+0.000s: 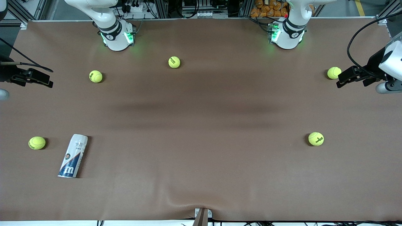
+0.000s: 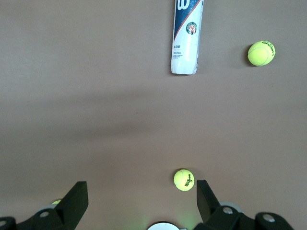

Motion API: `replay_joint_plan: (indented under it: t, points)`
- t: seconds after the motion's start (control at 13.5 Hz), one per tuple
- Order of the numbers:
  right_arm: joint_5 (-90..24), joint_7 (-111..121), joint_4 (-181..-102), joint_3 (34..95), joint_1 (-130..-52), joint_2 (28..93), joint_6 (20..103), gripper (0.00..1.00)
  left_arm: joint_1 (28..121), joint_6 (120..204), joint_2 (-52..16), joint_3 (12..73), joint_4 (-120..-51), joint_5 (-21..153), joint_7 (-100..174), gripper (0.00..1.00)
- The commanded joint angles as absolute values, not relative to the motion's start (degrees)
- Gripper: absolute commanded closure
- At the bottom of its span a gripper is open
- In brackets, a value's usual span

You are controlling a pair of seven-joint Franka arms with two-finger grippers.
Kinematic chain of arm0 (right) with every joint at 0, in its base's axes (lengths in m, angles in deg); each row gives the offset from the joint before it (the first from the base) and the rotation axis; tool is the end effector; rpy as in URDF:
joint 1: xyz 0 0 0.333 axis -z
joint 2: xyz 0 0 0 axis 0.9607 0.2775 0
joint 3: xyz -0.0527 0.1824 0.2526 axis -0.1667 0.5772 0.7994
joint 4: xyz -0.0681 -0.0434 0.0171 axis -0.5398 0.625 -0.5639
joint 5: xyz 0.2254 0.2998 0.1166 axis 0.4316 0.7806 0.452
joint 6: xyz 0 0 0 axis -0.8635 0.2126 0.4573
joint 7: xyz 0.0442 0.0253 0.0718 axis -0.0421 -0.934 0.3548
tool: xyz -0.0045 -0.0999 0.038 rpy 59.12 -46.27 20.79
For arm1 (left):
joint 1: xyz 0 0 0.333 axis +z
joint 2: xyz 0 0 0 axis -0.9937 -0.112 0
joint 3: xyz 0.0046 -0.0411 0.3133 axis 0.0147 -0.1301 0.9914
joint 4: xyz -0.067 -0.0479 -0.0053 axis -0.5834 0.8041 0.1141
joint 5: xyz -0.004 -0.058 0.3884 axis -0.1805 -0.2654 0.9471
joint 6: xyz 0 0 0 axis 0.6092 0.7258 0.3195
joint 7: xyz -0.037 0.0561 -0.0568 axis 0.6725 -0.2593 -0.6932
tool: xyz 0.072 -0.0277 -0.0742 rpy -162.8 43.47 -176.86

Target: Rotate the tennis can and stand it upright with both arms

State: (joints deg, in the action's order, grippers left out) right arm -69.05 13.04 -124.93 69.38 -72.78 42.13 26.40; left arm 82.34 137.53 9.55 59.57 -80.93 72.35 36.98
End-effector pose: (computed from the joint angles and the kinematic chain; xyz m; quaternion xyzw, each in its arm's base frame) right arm 0.5649 -0.0129 0.6195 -0.9972 0.0381 0.0646 0.0076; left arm 0.5460 -0.0267 0.6085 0.9991 0.0387 -0.0023 0.0196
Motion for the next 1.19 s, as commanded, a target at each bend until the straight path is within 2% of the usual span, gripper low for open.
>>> replay_joint_plan:
  t: [0.0,0.89,1.11]
  points:
    - [-69.79,13.18,-125.86,69.46,-72.83,41.85,27.24,0.00,82.43,136.42,8.58,59.19,-78.50,72.54,36.25,0.00]
    - [-69.88,13.09,-127.69,69.37,-72.92,42.20,29.26,0.00,82.52,135.80,8.31,59.27,-78.06,72.63,36.25,0.00]
    - [-69.88,12.56,-129.11,69.46,-72.83,42.90,31.98,0.00,82.52,135.80,8.31,59.19,-78.14,72.54,36.25,0.00]
